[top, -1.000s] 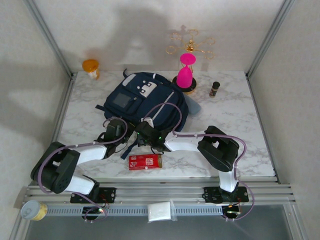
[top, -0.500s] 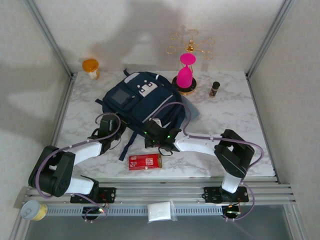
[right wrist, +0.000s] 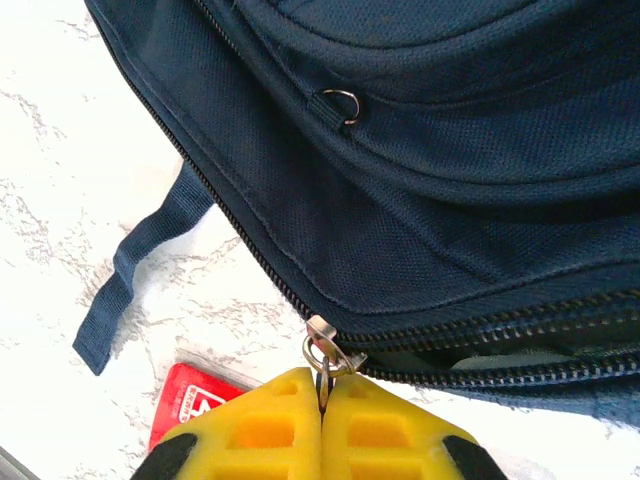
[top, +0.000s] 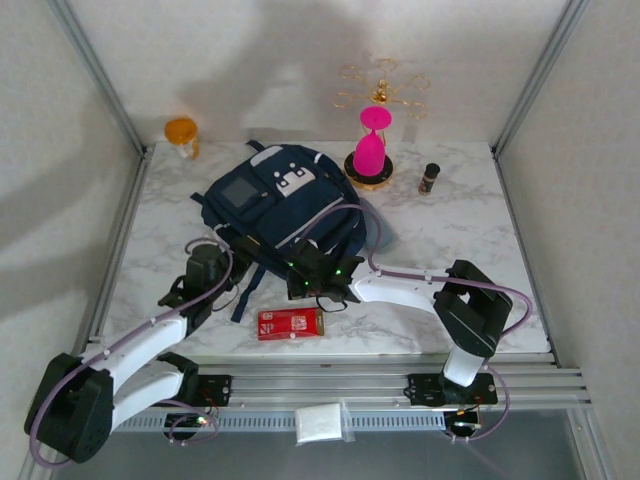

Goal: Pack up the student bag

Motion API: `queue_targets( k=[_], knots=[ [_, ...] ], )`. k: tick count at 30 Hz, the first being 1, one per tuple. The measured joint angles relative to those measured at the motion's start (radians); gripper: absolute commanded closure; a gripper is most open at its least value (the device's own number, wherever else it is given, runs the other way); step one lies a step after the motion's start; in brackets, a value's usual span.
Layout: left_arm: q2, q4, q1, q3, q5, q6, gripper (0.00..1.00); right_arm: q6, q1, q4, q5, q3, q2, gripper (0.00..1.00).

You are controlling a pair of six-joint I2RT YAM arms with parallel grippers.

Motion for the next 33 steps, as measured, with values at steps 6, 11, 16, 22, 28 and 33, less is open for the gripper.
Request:
queue_targets(
  k=[6, 11, 16, 22, 28, 33],
  knots=[
    [0.031, 0.1, -0.11, -0.101, -0.007, -0.207, 0.36, -0.005, 0.0, 0.004, -0.002, -0.002, 0.0, 1.0],
    [0.196, 0.203, -0.169, -0.057, -0.016, -0.299, 0.49, -0.011, 0.0, 0.005, -0.002, -0.002, 0.0, 1.0],
    [0.318, 0.269, -0.192, -0.014, -0.047, -0.344, 0.78, -0.012, 0.001, 0.003, 0.005, -0.002, 0.0, 1.0],
    [0.312, 0.229, -0.163, -0.004, -0.047, -0.292, 1.0, -0.02, 0.003, -0.014, 0.027, -0.005, -0.005, 1.0],
    [0.134, 0.041, 0.003, -0.003, -0.005, -0.164, 1.0, -0.032, -0.007, -0.074, 0.07, -0.053, -0.106, 1.0],
    [0.018, -0.144, 0.224, 0.001, 0.053, 0.029, 1.0, -0.045, -0.047, -0.127, 0.082, -0.084, -0.179, 1.0]
  ],
)
